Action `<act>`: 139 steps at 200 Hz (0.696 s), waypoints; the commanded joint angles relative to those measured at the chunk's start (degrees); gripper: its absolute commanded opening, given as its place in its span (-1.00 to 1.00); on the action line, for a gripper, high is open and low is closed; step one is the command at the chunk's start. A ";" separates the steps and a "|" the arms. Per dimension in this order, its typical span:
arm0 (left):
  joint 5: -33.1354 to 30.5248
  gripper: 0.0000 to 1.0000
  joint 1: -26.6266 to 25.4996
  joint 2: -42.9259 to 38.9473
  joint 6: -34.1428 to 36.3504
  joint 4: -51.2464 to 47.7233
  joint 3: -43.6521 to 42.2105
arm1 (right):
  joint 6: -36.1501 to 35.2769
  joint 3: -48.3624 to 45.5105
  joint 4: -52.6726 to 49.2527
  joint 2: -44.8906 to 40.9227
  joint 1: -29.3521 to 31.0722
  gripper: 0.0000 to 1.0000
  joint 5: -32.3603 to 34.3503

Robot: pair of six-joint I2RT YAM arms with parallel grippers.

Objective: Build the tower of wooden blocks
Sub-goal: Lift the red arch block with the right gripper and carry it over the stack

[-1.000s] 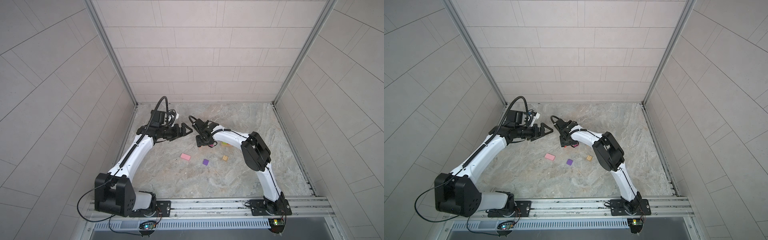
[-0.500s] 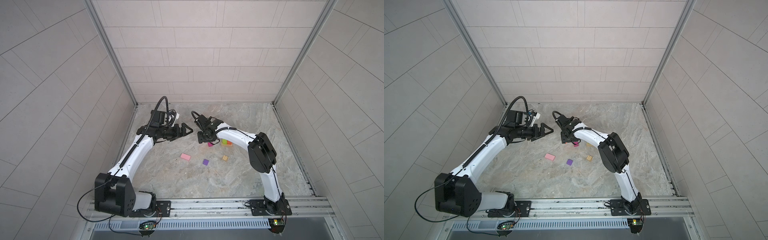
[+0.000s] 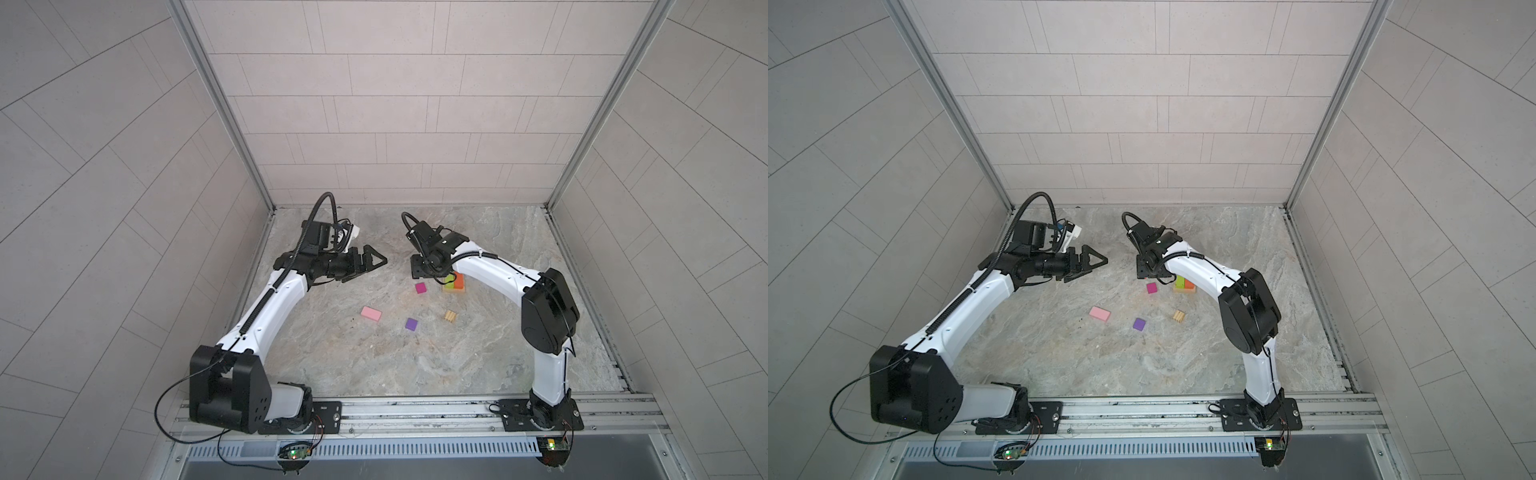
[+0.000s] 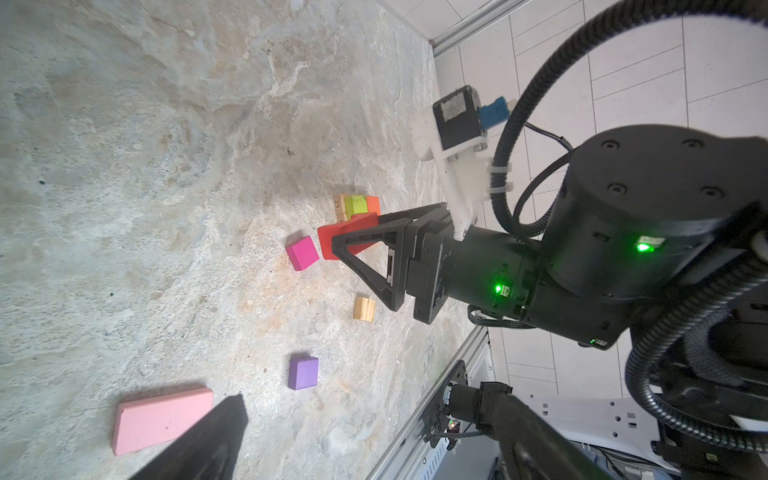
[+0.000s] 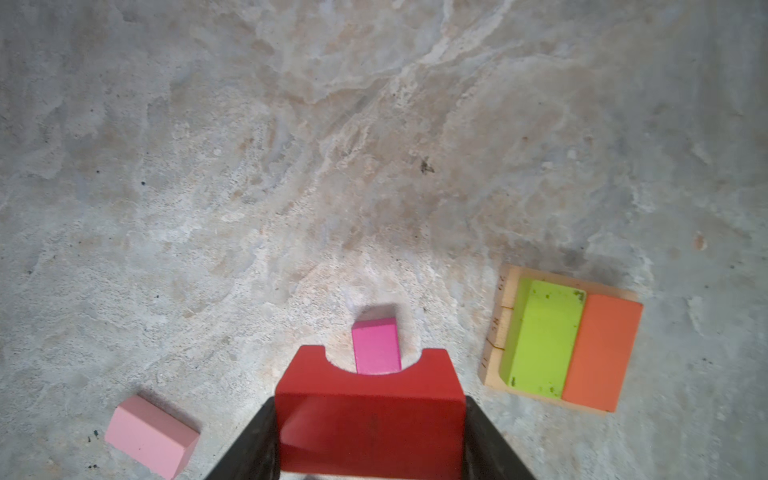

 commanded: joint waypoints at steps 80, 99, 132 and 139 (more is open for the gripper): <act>-0.03 1.00 -0.89 2.09 -0.77 0.32 -1.00 | 1.76 -8.00 -2.81 -7.53 -5.68 0.00 4.19; -1.91 1.00 -1.18 2.64 0.39 -1.70 -0.52 | 1.30 -9.09 -2.68 -7.98 -7.25 0.00 4.12; -2.97 1.00 -1.41 4.04 1.54 -4.57 0.63 | 0.57 -10.39 -2.38 -8.22 -9.35 -0.01 3.46; -3.12 1.00 -1.49 4.09 1.57 -4.59 0.61 | 0.51 -10.50 -2.29 -8.26 -9.60 -0.01 3.32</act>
